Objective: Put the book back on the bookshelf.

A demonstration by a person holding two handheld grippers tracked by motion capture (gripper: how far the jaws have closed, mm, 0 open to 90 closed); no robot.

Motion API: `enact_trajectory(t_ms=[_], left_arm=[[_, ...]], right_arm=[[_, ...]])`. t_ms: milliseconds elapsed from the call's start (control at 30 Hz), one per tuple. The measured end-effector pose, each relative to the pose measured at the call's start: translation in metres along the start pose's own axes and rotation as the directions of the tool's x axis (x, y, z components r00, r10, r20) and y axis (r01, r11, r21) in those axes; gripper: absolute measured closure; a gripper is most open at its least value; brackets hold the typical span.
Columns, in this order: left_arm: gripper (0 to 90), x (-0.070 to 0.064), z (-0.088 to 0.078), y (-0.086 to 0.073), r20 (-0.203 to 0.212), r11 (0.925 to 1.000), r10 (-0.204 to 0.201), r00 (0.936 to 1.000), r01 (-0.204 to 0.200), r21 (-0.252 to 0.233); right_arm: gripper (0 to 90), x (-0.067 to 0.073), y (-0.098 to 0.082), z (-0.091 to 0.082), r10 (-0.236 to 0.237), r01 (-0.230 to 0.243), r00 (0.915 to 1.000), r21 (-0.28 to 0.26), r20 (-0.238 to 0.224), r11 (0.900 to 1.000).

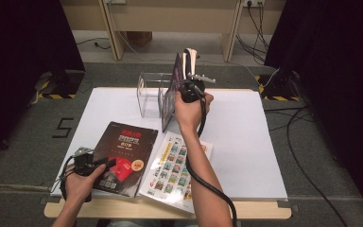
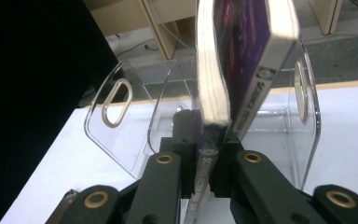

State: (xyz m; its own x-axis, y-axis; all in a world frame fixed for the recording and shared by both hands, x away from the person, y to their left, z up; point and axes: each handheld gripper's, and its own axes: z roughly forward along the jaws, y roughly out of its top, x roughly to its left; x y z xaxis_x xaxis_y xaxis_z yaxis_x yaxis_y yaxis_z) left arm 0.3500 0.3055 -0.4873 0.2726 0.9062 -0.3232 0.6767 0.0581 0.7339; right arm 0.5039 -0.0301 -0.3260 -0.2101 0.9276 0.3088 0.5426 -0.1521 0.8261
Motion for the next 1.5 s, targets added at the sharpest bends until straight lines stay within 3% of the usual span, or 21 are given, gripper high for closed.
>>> enact_trajectory(t_ms=[167,300,400,567,833,1200,1500], left_arm=[[55.1,0.003,0.000,0.000,-0.001,1.0000,-0.003,1.0000,0.003,0.000],[55.2,0.003,-0.001,0.000,0.000,1.0000,-0.001,1.0000,0.001,0.000],[55.3,0.003,-0.002,0.000,0.000,0.9999,-0.004,1.0000,0.004,-0.009],[55.4,0.002,-0.001,0.000,0.002,1.0000,-0.004,1.0000,0.004,-0.007],[55.5,0.003,-0.001,0.000,0.002,1.0000,-0.002,1.0000,0.002,-0.006],[55.7,0.005,-0.002,0.000,0.005,1.0000,-0.005,1.0000,0.005,-0.008],[55.8,0.004,-0.002,0.000,0.007,1.0000,0.000,1.0000,0.001,-0.007]], right_arm=[[84.6,0.005,0.001,0.000,-0.020,0.020,0.9998,-0.089,-0.004,0.996],[84.6,0.006,0.003,0.000,-0.028,0.027,0.9996,-0.125,-0.005,0.992],[84.6,0.007,0.010,-0.003,-0.031,0.031,0.9995,-0.187,0.004,0.982],[84.6,0.009,0.023,-0.005,-0.037,0.042,0.9990,-0.242,0.024,0.969],[84.5,0.012,0.029,0.004,-0.044,0.051,0.9985,-0.260,0.035,0.964],[84.4,0.017,0.004,0.030,-0.072,0.084,0.9955,-0.221,0.062,0.972],[83.6,0.020,0.001,0.029,-0.087,0.103,0.9928,-0.206,0.082,0.973]])
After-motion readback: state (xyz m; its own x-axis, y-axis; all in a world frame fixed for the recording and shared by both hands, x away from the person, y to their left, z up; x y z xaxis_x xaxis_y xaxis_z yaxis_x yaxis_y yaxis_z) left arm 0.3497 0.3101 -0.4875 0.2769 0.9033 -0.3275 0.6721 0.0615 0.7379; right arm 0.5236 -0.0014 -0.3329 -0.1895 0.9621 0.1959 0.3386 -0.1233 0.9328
